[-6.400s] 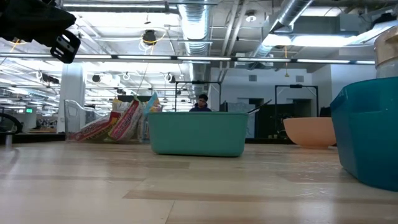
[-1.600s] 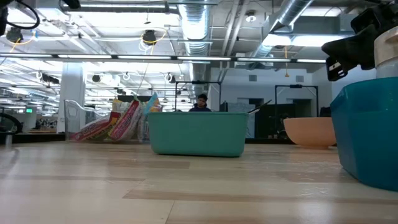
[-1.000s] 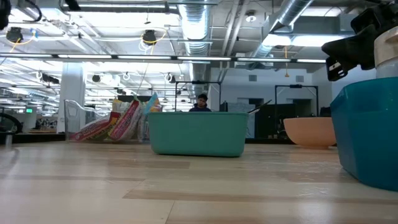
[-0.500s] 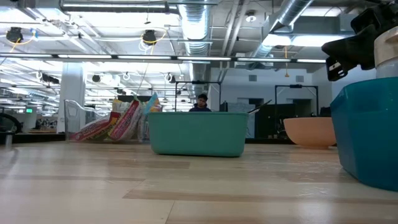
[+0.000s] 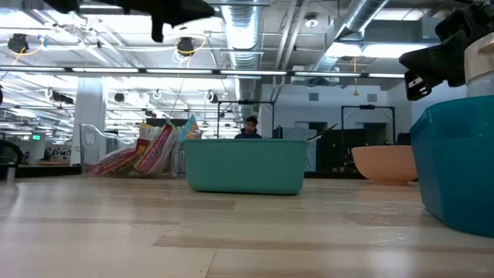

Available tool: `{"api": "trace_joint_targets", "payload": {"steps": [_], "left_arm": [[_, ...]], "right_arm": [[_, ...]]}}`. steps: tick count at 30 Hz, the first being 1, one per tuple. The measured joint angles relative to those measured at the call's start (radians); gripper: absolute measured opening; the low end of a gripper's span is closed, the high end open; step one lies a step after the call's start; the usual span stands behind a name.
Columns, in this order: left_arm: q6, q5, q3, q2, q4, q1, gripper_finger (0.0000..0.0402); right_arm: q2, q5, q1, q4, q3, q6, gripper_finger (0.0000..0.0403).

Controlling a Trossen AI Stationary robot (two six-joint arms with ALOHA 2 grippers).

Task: Pick & Place Food Item
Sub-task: Put the red noodle pack into the transparent bin

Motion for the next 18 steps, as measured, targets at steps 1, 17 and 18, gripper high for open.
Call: {"api": "trace_joint_targets", "payload": {"steps": [1, 17, 18], "left_arm": [[0.0, 0.0, 0.007, 0.018, 0.0, 0.016, 0.0], [-0.024, 0.001, 0.194, 0.194, -0.176, 0.247, 0.0], [-0.039, 0.001, 0.21, 0.203, -0.208, 0.26, 0.0]], "right_arm": [[0.0, 0.0, 0.0, 0.0, 0.0, 0.0, 0.0], [0.0, 0.0, 0.0, 0.0, 0.0, 0.0, 0.0], [0.0, 0.0, 0.0, 0.0, 0.0, 0.0, 0.0]]}}
